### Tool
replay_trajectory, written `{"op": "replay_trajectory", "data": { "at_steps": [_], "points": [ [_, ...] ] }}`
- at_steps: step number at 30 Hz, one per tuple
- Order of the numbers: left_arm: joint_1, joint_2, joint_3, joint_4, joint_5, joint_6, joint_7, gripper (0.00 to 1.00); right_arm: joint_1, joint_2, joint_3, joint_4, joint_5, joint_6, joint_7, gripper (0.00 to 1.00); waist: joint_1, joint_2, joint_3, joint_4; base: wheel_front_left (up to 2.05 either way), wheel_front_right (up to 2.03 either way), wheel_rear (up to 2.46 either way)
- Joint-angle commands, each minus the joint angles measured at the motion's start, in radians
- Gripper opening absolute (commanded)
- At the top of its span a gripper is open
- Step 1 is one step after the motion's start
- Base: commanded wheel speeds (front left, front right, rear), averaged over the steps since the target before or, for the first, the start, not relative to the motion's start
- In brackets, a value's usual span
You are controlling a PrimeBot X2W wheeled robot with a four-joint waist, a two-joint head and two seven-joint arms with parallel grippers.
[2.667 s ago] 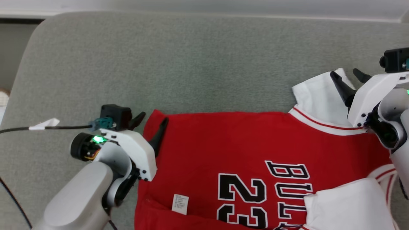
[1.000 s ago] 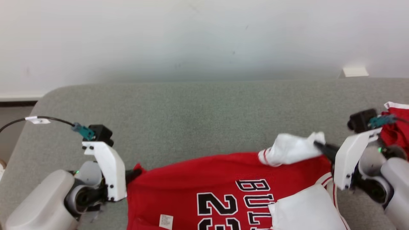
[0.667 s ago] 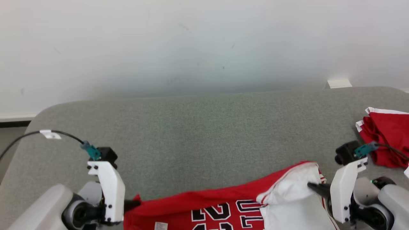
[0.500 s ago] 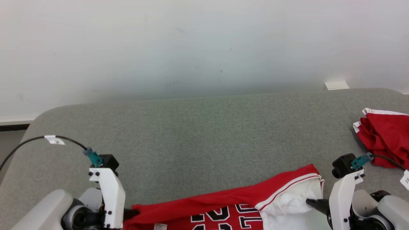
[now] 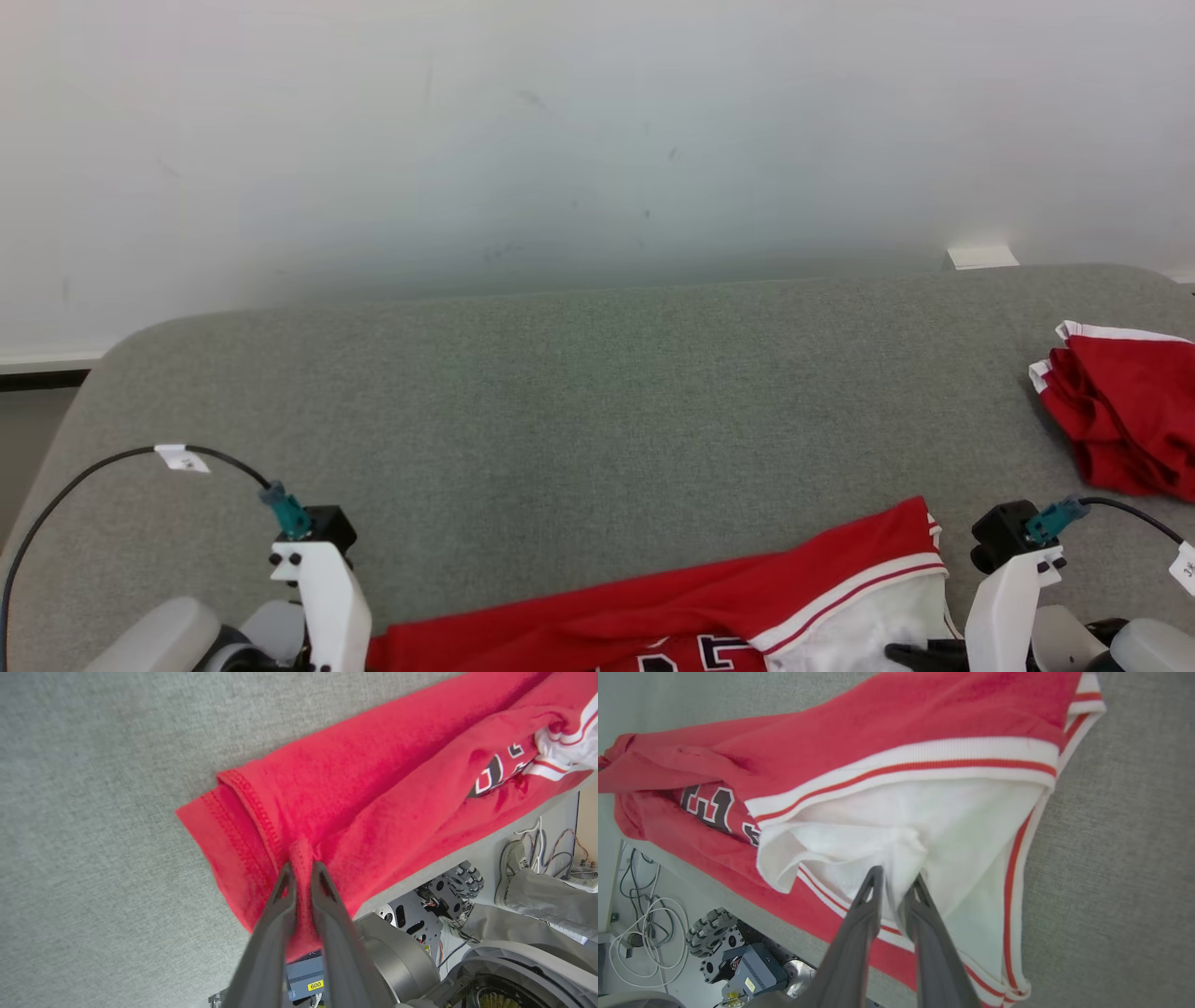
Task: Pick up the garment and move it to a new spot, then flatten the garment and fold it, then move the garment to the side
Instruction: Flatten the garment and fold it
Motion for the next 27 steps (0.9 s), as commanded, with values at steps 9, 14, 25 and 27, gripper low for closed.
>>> {"op": "replay_trajectory", "data": {
  "at_steps": [9,14,25,27],
  "points": [
    [-0.040,0.018,0.014,0.018,0.082,-0.006,-0.108,1.00,0.039,0.002,-0.095,-0.061,-0.011,0.000,-0.046,1.00,0.0001,0.0000,-0.025,0.003,0.00,0.00,0.00],
    [-0.065,0.008,0.070,-0.019,0.156,0.015,-0.312,1.00,0.054,-0.014,-0.193,-0.125,-0.071,0.000,-0.193,1.00,0.0001,0.0000,-0.028,0.004,0.00,0.00,0.00],
    [0.014,0.007,0.174,-0.144,0.320,0.150,-0.748,1.00,0.137,0.062,-0.485,-0.189,-0.308,0.000,-0.529,1.00,0.0001,0.0000,-0.020,0.006,0.00,0.00,0.00],
    [0.038,0.004,0.198,-0.173,0.346,0.188,-0.821,1.00,0.163,0.088,-0.552,-0.197,-0.379,0.000,-0.577,1.00,0.0001,0.0000,-0.019,0.009,0.00,0.00,0.00]
  ]
}}
